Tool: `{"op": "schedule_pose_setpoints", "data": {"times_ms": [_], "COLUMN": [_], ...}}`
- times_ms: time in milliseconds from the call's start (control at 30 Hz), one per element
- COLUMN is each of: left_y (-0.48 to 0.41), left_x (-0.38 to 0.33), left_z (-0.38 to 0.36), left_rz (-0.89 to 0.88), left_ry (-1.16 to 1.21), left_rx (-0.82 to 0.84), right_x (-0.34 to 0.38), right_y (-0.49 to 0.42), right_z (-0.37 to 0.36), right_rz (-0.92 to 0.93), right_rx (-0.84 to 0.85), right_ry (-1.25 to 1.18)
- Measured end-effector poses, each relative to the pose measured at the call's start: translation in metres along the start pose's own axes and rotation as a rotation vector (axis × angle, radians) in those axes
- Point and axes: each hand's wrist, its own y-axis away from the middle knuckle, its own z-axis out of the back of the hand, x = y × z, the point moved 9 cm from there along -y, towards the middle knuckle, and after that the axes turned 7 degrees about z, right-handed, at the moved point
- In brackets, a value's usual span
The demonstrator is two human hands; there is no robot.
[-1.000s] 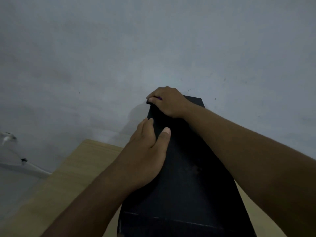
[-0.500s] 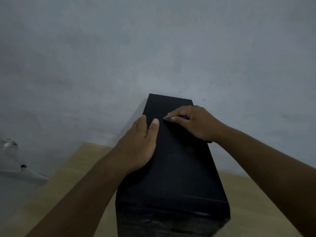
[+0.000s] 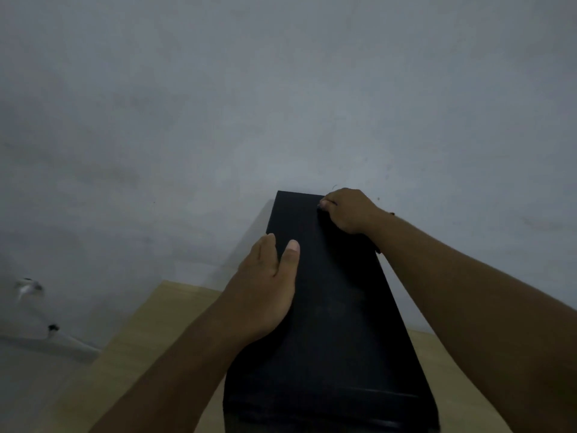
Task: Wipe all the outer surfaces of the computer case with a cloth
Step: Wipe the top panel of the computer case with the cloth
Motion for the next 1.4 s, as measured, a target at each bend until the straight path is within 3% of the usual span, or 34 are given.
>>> {"op": "schedule_pose_setpoints", "data": {"times_ms": [267,633,1167,1400], "left_y": [-0.006,-0.013,-0.005,0.007], "left_x": [0.003,0.002,0.002,-0.008], "left_z": [0.000,-0.002,0.004,0.005], "left_rz": [-0.035,-0.094,0.012,-0.019], "left_ry": [-0.071,-0.120,-0.083,-0.018], "left_rx": [-0.015,-0.049,-0.078,-0.094], "right_x": [0.086,0.101,0.065,0.085], "right_y": [-0.041,0.038,0.169,0.235], "right_z": [-0.028,-0.020,0.009,0.006], "right_rz": [0.201,0.391,0.173,0.244], "right_rx": [0.100,0.022,-0.142,-0.175], "right_ry": [-0.004,-0.131,-0.188,-0.234]}}
